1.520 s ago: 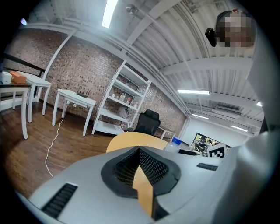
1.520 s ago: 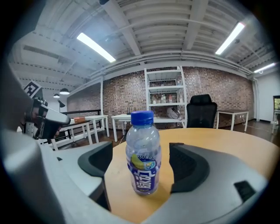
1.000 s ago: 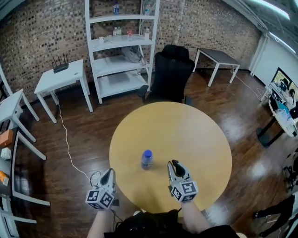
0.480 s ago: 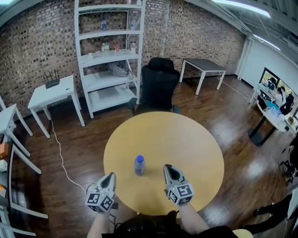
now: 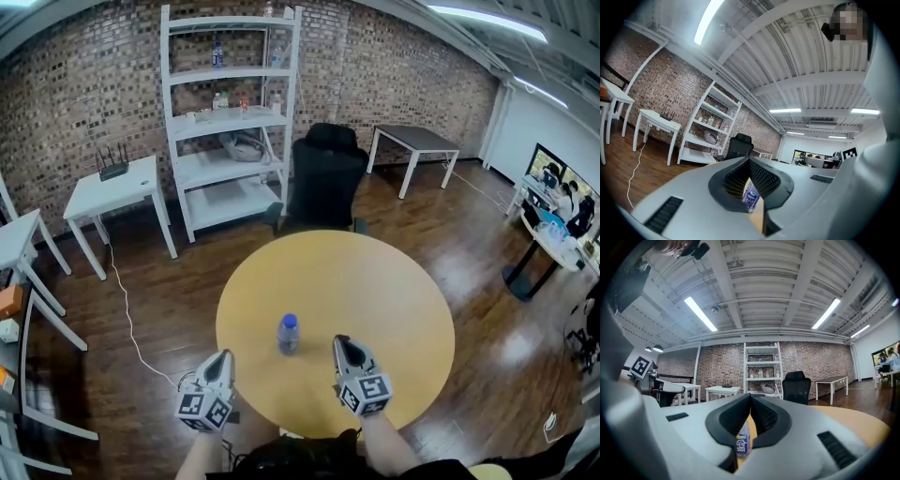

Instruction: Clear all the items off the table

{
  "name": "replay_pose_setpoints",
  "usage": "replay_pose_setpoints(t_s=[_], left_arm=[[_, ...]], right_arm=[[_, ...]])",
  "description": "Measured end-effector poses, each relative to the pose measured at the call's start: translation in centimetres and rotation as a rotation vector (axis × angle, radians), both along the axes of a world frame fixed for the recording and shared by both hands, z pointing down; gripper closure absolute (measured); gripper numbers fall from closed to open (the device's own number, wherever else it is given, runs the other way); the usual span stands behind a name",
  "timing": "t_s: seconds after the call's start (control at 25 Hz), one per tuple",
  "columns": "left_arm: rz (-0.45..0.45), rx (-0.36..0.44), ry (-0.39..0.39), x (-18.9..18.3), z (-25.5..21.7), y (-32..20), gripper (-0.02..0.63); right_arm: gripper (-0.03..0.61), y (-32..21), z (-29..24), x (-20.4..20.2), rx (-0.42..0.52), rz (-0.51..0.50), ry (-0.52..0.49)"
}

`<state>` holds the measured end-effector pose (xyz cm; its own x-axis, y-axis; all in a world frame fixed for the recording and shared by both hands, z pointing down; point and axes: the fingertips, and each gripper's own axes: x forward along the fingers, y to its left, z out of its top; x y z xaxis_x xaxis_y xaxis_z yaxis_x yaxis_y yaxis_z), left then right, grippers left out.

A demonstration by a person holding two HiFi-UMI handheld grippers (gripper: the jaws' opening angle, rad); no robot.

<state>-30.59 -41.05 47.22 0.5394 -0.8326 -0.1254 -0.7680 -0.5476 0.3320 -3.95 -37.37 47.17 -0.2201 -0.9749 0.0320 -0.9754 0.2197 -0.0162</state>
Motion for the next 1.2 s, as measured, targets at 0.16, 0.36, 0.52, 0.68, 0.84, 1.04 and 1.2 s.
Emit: replay_pose_setpoints(t_s=[0.16,0.36,0.52,0.68,0.84,1.04,1.2], left_arm=[[0.010,-0.005,0.014,0.1,0.4,0.0,0.615],[0.086,-0.019,-0.003,2.2,1.1,0.8,0.615],[0.185,-0.004,-0.019,5.5,0.7,1.4,0.615],[0.319,0.030,-0.025,10.9,-0.4,2.4,0.615],[0.496,0.082,0.004,19.5,-1.7,5.1,0.615],[0.688,0.092,0.037,31.1,-3.1,12.4,0.615],[0.887,0.086,0.040,40.1,-2.7,20.5,0.615]], right_arm=[[0.572,1.2,0.7,0.6,-0.012,0.025,-0.017],[0.572,4.0,2.6,1.9,-0.041,0.092,-0.043],[0.574,6.1,2.7,4.0,-0.032,0.170,-0.055],[0.574,9.9,1.3,8.0,0.020,0.295,-0.063],[0.574,17.2,0.0,14.6,0.076,0.478,-0.048],[0.574,29.4,-1.2,23.2,0.074,0.690,-0.009],[0.574,41.0,-1.7,28.4,0.072,0.886,0.022]])
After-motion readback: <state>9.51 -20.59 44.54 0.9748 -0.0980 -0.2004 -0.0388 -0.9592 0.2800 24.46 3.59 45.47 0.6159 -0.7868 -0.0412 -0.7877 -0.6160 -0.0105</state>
